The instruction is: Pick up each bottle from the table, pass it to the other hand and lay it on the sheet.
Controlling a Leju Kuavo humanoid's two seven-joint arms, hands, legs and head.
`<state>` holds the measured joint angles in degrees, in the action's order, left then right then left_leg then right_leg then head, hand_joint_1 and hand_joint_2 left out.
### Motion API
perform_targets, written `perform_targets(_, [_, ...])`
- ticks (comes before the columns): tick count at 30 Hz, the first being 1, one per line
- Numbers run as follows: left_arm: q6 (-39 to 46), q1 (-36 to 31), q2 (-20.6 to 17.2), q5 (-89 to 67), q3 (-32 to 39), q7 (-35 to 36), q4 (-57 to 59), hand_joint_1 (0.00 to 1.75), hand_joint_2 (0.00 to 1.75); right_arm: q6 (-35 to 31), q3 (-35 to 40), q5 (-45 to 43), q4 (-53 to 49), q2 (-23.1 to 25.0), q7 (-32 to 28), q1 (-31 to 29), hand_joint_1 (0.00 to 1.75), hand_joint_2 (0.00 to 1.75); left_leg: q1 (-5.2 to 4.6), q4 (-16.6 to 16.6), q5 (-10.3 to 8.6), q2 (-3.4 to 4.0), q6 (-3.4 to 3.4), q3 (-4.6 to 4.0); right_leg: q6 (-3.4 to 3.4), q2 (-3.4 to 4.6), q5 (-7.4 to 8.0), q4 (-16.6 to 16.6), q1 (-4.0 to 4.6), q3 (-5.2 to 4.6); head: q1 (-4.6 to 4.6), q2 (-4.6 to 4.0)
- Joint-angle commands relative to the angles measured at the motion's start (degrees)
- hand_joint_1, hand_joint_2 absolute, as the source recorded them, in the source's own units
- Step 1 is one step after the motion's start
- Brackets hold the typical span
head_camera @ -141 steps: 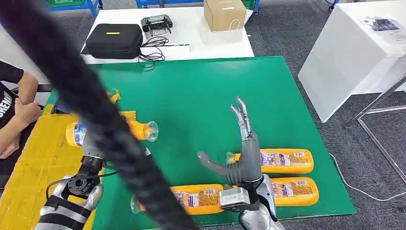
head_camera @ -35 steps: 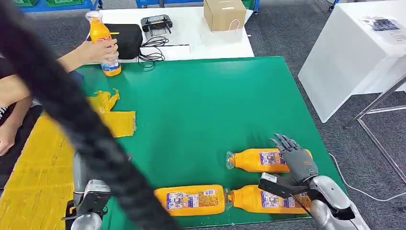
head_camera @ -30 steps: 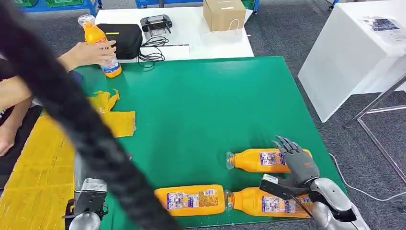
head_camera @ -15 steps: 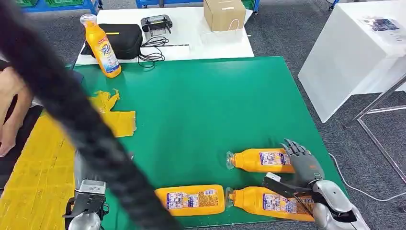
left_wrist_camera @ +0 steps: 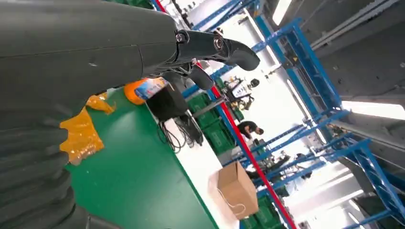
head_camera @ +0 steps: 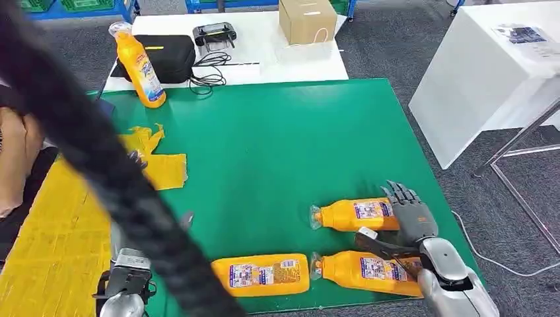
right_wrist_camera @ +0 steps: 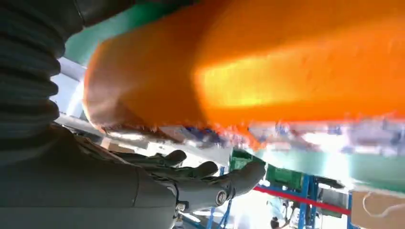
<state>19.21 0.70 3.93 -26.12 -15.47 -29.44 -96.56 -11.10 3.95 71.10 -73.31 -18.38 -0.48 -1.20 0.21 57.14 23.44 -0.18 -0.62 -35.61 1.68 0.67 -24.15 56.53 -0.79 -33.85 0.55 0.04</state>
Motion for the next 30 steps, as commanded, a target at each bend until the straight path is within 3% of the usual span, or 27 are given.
perform_targets(1, [-0.79,-1.61,0.03,1.30,-1.88,-0.52,1.89,0.00,1.75,0.84,2.83,-1.87,10.30,2.99,-2.42,-3.48,1.34,1.75,0.12,-0.05,0.04,0.04,0.04,0.24,-0.07,-0.03,0.02,-0.17,0.14,0.31,0.00,0.00])
perform_targets(2, [-0.81,-1.61,0.03,1.37,-1.93,-0.59,1.87,0.00,1.75,1.05,2.86,-2.22,10.33,2.89,-2.79,-3.51,1.50,1.75,0.13,-0.05,0.02,0.04,0.04,0.22,-0.06,-0.01,0.03,-0.17,0.14,0.27,0.00,0.00])
perform_targets(5, [-0.87,-1.63,-0.02,2.14,-2.14,-1.04,2.00,0.00,1.75,1.69,2.98,-3.91,10.20,2.05,-3.87,-3.98,1.66,1.75,0.12,-0.04,0.02,-0.05,0.03,0.29,-0.06,-0.09,0.01,-0.17,0.13,0.37,0.00,0.00])
perform_targets(14, [-1.21,-1.50,0.08,2.64,-2.43,-1.30,1.93,0.00,1.75,0.21,2.48,-5.27,8.27,2.95,-3.96,-4.20,1.75,1.75,0.16,-0.04,0.06,-0.04,0.05,0.44,-0.10,-0.11,-0.02,-0.24,0.17,0.58,0.00,0.00])
perform_targets(18, [-6.06,-0.86,0.19,5.79,-3.13,-0.31,0.93,0.00,1.75,-7.04,-0.15,-6.28,2.97,7.82,-3.38,-4.16,1.75,1.75,0.08,-0.02,0.03,0.03,0.03,0.36,-0.06,0.01,0.01,-0.14,0.08,0.42,0.00,0.00])
perform_targets(22, [-13.58,-0.29,-0.29,10.60,-4.56,0.62,0.20,0.00,1.75,-15.96,-3.21,-13.67,-6.53,14.94,-6.73,-2.46,1.75,1.75,0.04,-0.02,0.03,0.09,0.05,0.26,-0.07,0.10,0.01,-0.07,0.05,0.29,0.00,0.00])
perform_targets(30, [-21.61,-1.64,-1.14,16.86,-5.97,1.05,3.47,0.00,1.75,-22.56,-4.52,-28.14,-14.54,20.01,-14.93,-0.87,1.75,1.75,0.04,-0.02,0.03,-0.01,0.05,0.17,-0.06,-0.03,-0.09,-0.03,0.04,0.21,-0.02,0.00])
